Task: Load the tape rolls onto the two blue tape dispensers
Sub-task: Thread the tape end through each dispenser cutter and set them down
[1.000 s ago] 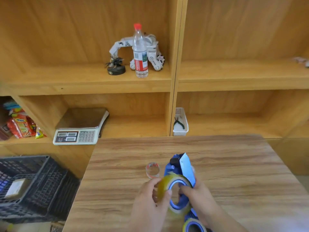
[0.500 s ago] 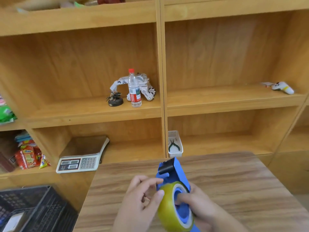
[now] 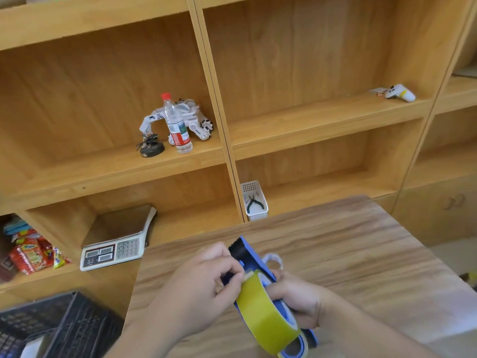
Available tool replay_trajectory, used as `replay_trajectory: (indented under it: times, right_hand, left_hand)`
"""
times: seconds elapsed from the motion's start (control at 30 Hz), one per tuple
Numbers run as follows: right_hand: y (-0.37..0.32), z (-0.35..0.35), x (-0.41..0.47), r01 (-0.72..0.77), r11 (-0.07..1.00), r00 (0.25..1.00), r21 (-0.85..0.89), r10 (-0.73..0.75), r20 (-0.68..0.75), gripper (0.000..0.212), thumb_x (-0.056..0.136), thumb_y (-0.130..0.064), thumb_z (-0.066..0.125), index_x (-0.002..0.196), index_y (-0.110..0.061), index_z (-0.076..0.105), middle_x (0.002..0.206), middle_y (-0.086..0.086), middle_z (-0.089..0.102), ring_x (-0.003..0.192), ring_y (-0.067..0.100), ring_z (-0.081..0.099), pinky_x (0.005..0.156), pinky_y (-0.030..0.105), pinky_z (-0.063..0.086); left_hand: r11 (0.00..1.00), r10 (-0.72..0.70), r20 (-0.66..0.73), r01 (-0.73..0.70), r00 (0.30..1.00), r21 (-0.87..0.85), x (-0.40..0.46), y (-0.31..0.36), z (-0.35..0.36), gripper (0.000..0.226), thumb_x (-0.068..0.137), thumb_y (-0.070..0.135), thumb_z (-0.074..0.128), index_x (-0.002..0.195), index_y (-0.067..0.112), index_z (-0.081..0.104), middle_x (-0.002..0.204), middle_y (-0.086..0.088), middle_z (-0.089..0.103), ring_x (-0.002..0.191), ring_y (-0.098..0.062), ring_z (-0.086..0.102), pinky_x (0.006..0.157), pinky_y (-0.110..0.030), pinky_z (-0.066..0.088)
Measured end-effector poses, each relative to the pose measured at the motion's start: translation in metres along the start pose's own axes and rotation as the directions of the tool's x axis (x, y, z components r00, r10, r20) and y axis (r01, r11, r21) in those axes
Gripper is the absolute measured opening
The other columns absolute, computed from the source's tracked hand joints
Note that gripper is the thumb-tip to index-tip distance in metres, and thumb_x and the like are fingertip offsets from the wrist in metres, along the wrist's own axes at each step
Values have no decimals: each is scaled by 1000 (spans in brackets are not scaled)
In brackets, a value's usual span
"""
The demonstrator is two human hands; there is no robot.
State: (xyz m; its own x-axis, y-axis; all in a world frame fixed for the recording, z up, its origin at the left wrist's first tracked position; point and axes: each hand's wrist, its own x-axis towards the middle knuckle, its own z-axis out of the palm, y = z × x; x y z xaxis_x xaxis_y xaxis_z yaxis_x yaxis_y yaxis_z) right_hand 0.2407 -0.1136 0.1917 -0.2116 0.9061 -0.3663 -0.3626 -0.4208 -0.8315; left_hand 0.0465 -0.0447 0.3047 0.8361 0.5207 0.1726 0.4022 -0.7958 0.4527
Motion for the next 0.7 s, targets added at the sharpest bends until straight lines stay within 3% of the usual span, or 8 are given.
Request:
replay_trajectory:
  times: [0.27,0.43,0.6,0.7]
  right_hand:
    - [-4,-8,-10,-12,998,998,63,9,56,41,87,12,55,128,9,62,91,15,71,76,24,71,66,32,56]
    - [-3,-7,-17,-5,991,999,135,0,34,29,94,11,52,111,-2,72,72,7,68,59,16,66,55,27,52]
    - [4,-5,-18,-89,995,994,38,86,68,20,96,1,55,95,-12,70,75,7,53,60,17,52,56,28,43]
    - [5,-3,-18,-125,992,989,8,124,83,19,99,-4,54,114,0,65,80,9,53,61,18,55,57,27,47]
  left_hand:
    - [997,37,56,-40,998,60,11,7,-2,17,97,44,59,88,34,69,95,20,49,88,-6,54,61,-11,37]
    - [990,73,92,-84,993,116,19,15,-6,21,99,49,53,93,35,67,93,21,47,87,3,49,65,-11,34]
    - [973,126,183,-157,975,170,45,22,-19,17,99,41,57,98,31,72,88,22,44,86,11,43,73,-12,34]
    - [965,164,228,-204,960,165,63,27,-27,16,98,38,63,94,27,74,87,19,46,86,12,45,74,-8,35]
